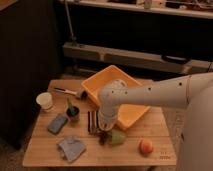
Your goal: Place grapes in table surface
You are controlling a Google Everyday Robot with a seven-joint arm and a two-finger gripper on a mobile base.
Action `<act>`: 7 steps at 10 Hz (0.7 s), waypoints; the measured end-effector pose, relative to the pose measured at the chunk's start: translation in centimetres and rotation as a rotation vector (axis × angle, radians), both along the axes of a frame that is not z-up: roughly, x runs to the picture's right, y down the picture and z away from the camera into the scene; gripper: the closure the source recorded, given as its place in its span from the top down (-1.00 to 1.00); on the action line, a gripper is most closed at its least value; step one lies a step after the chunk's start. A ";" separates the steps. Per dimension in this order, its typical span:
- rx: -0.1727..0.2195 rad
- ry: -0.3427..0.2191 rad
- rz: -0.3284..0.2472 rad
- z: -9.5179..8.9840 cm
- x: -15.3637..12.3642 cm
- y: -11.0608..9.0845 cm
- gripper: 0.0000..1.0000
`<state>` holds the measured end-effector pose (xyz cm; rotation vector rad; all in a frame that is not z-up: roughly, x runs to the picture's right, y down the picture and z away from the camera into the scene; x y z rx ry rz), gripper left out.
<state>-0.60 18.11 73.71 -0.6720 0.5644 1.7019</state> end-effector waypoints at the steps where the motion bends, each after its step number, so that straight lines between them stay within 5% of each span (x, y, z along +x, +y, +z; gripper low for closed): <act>1: 0.018 0.005 -0.005 -0.3 -0.1 -1.0 -1.00; 5: 0.118 0.081 0.038 -3.1 0.9 -5.0 -1.00; 7: 0.179 0.163 0.100 -4.5 1.6 -6.3 -1.00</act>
